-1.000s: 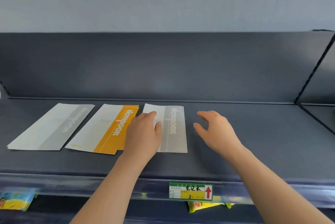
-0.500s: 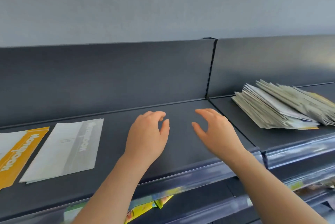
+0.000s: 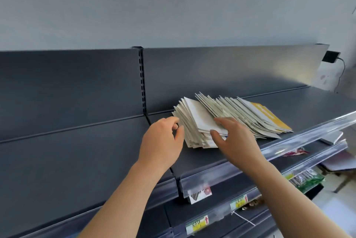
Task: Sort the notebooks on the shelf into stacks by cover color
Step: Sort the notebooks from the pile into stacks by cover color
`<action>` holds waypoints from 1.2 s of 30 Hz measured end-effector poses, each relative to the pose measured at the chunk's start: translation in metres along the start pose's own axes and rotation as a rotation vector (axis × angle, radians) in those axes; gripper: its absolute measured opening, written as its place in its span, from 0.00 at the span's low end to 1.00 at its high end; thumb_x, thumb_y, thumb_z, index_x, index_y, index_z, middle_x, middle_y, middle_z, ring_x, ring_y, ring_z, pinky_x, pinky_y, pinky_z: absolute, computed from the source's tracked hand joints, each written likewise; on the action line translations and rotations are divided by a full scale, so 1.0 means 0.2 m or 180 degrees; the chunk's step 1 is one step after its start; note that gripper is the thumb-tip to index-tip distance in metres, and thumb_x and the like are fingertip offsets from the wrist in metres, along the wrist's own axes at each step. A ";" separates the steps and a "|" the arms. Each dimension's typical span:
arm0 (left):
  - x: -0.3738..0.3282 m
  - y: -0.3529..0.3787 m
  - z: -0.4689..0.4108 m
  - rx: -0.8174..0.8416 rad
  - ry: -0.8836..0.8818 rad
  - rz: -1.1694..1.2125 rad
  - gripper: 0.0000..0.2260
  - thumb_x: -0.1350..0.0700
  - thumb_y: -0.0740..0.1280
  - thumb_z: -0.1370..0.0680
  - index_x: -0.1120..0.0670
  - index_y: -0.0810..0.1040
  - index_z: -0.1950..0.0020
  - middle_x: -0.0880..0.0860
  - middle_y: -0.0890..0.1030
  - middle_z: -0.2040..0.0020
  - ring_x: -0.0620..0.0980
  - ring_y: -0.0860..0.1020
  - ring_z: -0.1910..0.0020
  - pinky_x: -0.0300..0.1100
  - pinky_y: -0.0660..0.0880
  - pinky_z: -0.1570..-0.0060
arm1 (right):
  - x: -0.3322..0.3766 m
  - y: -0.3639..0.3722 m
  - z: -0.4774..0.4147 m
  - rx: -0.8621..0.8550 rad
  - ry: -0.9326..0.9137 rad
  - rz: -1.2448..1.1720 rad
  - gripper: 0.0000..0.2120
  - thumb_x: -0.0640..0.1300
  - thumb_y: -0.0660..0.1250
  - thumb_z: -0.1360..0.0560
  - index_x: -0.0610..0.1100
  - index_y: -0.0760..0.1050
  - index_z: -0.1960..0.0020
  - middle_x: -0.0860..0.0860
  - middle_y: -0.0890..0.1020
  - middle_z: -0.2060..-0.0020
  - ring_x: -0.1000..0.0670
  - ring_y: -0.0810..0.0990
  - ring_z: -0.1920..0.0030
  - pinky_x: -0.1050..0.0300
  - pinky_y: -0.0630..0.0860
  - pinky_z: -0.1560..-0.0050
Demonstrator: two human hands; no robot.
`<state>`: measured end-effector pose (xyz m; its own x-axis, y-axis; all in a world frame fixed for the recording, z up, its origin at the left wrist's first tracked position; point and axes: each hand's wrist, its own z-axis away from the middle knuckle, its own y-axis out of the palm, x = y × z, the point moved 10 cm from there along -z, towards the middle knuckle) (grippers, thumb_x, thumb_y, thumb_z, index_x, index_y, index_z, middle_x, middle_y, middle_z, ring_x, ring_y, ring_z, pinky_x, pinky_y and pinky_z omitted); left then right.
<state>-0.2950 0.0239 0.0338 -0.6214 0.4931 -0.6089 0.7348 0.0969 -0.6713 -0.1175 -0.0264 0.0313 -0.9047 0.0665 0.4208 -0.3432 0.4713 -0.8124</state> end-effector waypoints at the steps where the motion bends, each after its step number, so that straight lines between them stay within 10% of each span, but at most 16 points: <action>1: -0.04 0.04 -0.03 0.0001 0.0038 -0.0011 0.11 0.53 0.60 0.21 0.55 0.79 0.46 0.47 0.79 0.57 0.48 0.77 0.56 0.49 0.76 0.52 | -0.06 -0.03 -0.02 -0.0030 0.0046 0.0004 0.20 0.48 0.64 0.23 0.45 0.72 0.33 0.52 0.76 0.37 0.51 0.75 0.39 0.62 0.68 0.42; 7: -0.27 0.26 -0.26 0.0131 0.0316 -0.0014 0.07 0.53 0.58 0.21 0.52 0.70 0.59 0.53 0.81 0.57 0.52 0.78 0.53 0.50 0.76 0.53 | -0.39 -0.15 -0.15 -0.0208 0.0428 0.0012 0.18 0.47 0.63 0.23 0.44 0.74 0.35 0.50 0.77 0.37 0.48 0.75 0.39 0.58 0.69 0.41; 18: -0.65 0.74 -0.54 0.0410 0.0588 0.0002 0.14 0.55 0.57 0.20 0.55 0.77 0.39 0.52 0.81 0.48 0.52 0.78 0.47 0.48 0.76 0.49 | -1.11 -0.25 -0.35 -0.0116 0.1087 0.0040 0.17 0.49 0.60 0.21 0.48 0.73 0.34 0.50 0.75 0.36 0.47 0.75 0.39 0.54 0.70 0.42; 23: -0.71 1.01 -0.65 0.0431 0.0314 -0.0208 0.11 0.56 0.57 0.21 0.59 0.77 0.54 0.54 0.81 0.57 0.53 0.77 0.62 0.47 0.75 0.60 | -1.50 -0.16 -0.52 0.0330 0.1138 0.0009 0.18 0.48 0.59 0.21 0.46 0.72 0.33 0.49 0.74 0.34 0.46 0.73 0.37 0.53 0.70 0.40; 30: -0.68 1.37 -0.76 0.0608 -0.0348 -0.0530 0.09 0.53 0.60 0.21 0.55 0.70 0.60 0.53 0.81 0.57 0.54 0.79 0.59 0.47 0.75 0.59 | -1.70 0.02 -0.63 0.1005 0.0587 -0.0172 0.14 0.47 0.58 0.22 0.52 0.66 0.66 0.54 0.70 0.69 0.50 0.70 0.65 0.59 0.65 0.66; 36: -0.64 1.40 -0.81 0.0511 -0.1014 -0.0853 0.11 0.49 0.67 0.25 0.53 0.70 0.62 0.48 0.73 0.67 0.48 0.72 0.68 0.39 0.62 0.73 | -1.64 0.03 -0.62 0.1253 0.0050 -0.0667 0.14 0.49 0.59 0.21 0.56 0.75 0.37 0.64 0.76 0.43 0.57 0.77 0.51 0.69 0.69 0.54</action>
<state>0.0335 0.1276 -0.0084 -0.8553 0.1756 -0.4875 0.5006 0.0371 -0.8649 0.2096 0.0645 -0.0617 -0.8026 0.0199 0.5962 -0.5913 0.1054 -0.7995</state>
